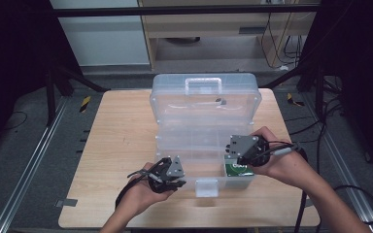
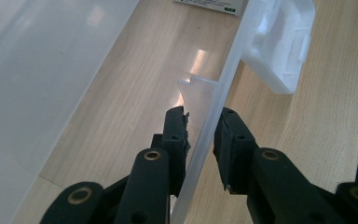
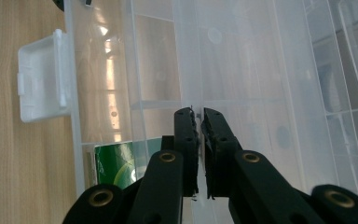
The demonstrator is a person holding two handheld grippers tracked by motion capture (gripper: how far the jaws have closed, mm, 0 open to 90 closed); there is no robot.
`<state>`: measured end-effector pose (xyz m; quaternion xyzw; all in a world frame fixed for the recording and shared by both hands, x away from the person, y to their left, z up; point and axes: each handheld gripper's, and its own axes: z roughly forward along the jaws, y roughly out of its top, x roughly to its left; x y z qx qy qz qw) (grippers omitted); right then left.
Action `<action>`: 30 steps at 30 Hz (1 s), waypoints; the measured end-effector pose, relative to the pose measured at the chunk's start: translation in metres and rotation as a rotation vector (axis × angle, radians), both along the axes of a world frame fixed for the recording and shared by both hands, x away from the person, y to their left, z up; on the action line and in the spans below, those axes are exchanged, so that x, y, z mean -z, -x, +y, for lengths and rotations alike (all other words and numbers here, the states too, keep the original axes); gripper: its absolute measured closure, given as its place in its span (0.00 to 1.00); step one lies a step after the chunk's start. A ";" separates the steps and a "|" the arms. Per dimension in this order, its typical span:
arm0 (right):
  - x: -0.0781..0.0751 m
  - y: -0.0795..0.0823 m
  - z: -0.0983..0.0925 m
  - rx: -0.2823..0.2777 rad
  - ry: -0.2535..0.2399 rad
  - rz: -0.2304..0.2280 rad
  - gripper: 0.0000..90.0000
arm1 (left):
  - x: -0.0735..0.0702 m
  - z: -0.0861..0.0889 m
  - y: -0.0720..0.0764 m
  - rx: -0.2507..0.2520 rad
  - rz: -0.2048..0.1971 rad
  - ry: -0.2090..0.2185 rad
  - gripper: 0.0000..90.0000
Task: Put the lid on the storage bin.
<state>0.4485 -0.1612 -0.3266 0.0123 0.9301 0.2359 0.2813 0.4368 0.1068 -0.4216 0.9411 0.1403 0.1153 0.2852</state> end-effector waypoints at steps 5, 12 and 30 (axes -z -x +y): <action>0.002 0.002 -0.001 -0.005 0.007 0.009 0.95 | 0.000 0.000 0.000 -0.001 0.001 0.003 0.82; 0.003 0.003 -0.002 -0.012 0.005 0.020 0.94 | -0.001 0.001 0.001 -0.010 -0.007 0.013 0.81; 0.004 0.005 -0.003 -0.006 -0.004 0.024 0.93 | -0.073 0.045 0.023 -0.037 0.016 0.322 0.83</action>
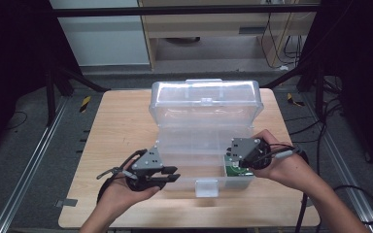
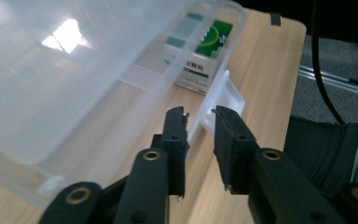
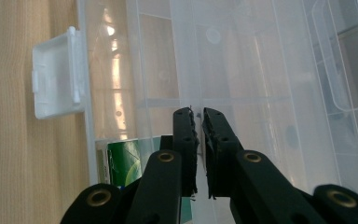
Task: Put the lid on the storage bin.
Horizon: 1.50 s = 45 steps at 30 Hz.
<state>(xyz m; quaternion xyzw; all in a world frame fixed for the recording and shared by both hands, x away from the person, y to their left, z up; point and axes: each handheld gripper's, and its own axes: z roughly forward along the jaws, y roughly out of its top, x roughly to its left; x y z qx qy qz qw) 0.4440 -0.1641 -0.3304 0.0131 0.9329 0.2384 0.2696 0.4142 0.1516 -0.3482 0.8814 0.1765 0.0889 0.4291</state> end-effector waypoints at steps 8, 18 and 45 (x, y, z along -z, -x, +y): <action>0.001 0.001 0.000 -0.005 -0.002 0.001 0.93 | -0.020 0.034 -0.026 -0.161 0.023 0.030 0.99; 0.002 0.002 0.001 -0.002 0.000 0.002 0.93 | -0.043 0.040 -0.053 -0.276 0.007 0.102 1.00; 0.004 0.006 0.000 -0.010 0.006 0.007 0.93 | -0.046 0.046 -0.072 -0.378 0.028 0.181 1.00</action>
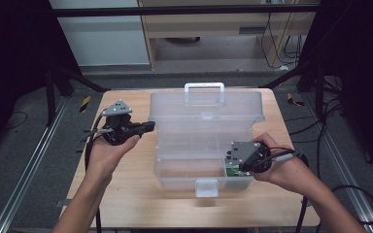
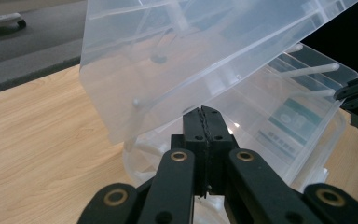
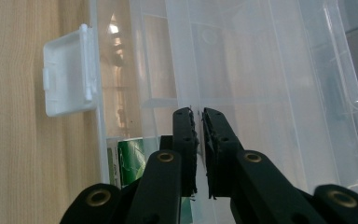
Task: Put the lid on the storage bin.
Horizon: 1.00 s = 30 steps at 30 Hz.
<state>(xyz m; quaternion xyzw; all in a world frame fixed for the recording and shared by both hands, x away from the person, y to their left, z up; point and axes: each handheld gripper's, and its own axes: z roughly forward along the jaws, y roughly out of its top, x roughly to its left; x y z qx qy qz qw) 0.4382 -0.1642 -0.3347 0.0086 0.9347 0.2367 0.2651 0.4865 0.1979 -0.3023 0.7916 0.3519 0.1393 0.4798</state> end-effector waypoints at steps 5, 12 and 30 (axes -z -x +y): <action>0.001 0.000 -0.001 0.003 -0.010 0.006 0.93 | 0.002 0.001 -0.001 -0.001 0.001 0.008 1.00; 0.003 0.001 -0.002 0.014 -0.052 0.033 0.88 | 0.006 0.000 0.001 0.010 -0.002 0.001 1.00; 0.001 0.025 -0.024 0.165 -0.217 -0.009 0.50 | 0.024 0.000 0.015 0.031 -0.004 -0.006 1.00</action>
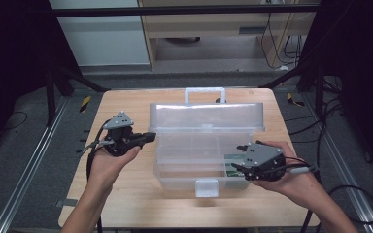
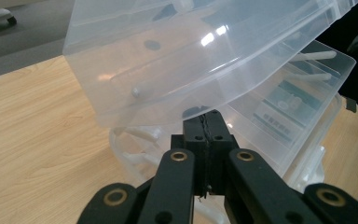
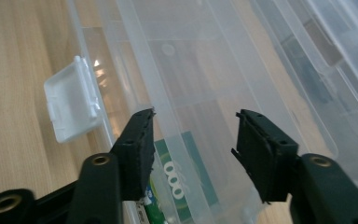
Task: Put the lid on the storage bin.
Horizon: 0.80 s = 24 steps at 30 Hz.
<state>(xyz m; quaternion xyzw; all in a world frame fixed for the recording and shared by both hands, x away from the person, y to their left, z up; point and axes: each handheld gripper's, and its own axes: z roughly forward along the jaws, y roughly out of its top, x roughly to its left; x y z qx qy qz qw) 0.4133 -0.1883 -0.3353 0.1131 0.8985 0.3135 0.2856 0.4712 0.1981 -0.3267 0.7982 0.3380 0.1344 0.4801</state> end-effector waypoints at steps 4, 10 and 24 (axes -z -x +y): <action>0.001 0.006 -0.007 0.032 -0.026 -0.013 0.44 | 0.003 0.000 0.002 0.000 0.001 0.001 1.00; 0.001 0.017 -0.022 0.094 -0.054 -0.037 0.35 | 0.010 -0.002 0.005 0.005 0.008 0.002 1.00; 0.019 0.028 -0.059 0.250 -0.081 -0.041 0.18 | 0.023 -0.002 0.015 0.005 -0.003 -0.010 1.00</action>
